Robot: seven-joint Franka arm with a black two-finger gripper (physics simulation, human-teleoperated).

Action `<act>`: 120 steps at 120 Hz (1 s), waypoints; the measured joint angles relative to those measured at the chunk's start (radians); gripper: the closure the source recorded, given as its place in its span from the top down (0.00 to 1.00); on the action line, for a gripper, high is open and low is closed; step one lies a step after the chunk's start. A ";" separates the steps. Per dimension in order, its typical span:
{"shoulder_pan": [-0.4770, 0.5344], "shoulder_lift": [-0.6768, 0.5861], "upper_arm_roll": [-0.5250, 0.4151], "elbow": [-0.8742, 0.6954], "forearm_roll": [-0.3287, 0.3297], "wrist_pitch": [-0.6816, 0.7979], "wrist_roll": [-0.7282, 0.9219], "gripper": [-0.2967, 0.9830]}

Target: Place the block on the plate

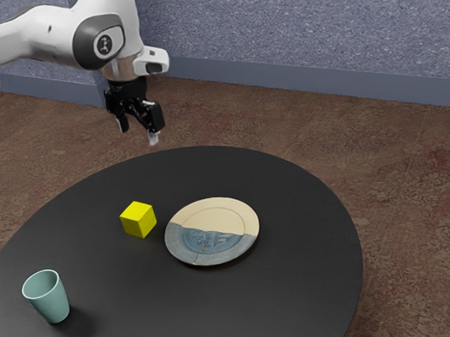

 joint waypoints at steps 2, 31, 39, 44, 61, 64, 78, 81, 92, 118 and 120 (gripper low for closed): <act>0.000 -0.001 0.000 0.000 0.000 0.000 0.001 0.77; 0.079 0.011 0.002 -0.132 0.001 0.048 0.003 0.77; 0.103 0.034 0.001 -0.175 0.001 0.094 0.003 0.77; 0.114 0.057 0.000 -0.188 0.001 0.125 0.003 0.77; 0.155 0.104 -0.028 -0.285 -0.002 0.284 0.002 0.77; 0.160 0.112 -0.032 -0.298 -0.002 0.314 0.002 0.77; 0.176 0.151 -0.041 -0.321 -0.004 0.426 -0.003 0.77; 0.183 0.161 -0.041 -0.322 -0.005 0.444 -0.006 0.77; 0.205 0.184 -0.042 -0.324 -0.005 0.493 -0.017 0.77; 0.210 0.236 -0.042 -0.321 -0.009 0.553 -0.048 0.77; 0.210 0.239 -0.042 -0.321 -0.009 0.555 -0.050 0.77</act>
